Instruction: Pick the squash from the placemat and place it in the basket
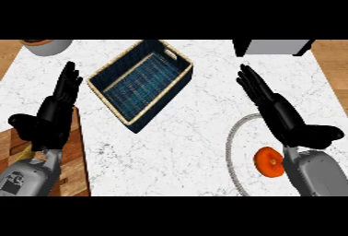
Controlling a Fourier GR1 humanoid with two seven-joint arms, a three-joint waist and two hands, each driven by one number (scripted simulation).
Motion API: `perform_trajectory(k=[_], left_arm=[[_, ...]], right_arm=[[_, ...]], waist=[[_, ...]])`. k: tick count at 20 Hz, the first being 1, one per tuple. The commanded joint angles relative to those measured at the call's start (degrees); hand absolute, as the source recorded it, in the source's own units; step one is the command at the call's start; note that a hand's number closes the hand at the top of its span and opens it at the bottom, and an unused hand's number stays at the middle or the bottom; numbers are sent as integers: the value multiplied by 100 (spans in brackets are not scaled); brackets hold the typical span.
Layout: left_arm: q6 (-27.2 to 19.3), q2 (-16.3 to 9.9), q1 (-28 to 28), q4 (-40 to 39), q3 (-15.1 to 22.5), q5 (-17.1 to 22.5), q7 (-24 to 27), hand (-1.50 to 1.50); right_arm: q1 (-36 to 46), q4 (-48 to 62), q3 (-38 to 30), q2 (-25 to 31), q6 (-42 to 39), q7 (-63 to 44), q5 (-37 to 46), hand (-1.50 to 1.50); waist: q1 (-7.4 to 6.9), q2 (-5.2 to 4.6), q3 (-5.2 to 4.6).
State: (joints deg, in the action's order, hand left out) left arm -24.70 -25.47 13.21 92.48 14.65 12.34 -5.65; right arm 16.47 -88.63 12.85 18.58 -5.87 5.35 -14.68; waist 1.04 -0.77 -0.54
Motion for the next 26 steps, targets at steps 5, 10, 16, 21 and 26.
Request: perform_trajectory(k=[5,10,16,21,26], left_arm=[[-248,-320,-486,-373,-529,19,-176,0],[174,-305,-582,-387,-511,342,-244,0],[223,-222,-417,-448,-512,353,-192,0],[391,-313,-425,-524,-488,320,-143,0],[428,-328,-352,-467,-493,337,-182,0]], right_arm=[[-1548,450,-1810,659,2402,-314,824,150],[-1871,122,-2159,-312,4436,668,1730,-150],[-2229,429,-2340,-662,6619,-578,3219,-150],[-2912,230,-2160,-492,6222,-2172,4072,-150],[-3825,113,-1584,-151,4539,-3309,4109,-150]], waist=[[700,143,25],[203,88,43],[51,47,-2],[-33,33,-35],[-73,0,-46]])
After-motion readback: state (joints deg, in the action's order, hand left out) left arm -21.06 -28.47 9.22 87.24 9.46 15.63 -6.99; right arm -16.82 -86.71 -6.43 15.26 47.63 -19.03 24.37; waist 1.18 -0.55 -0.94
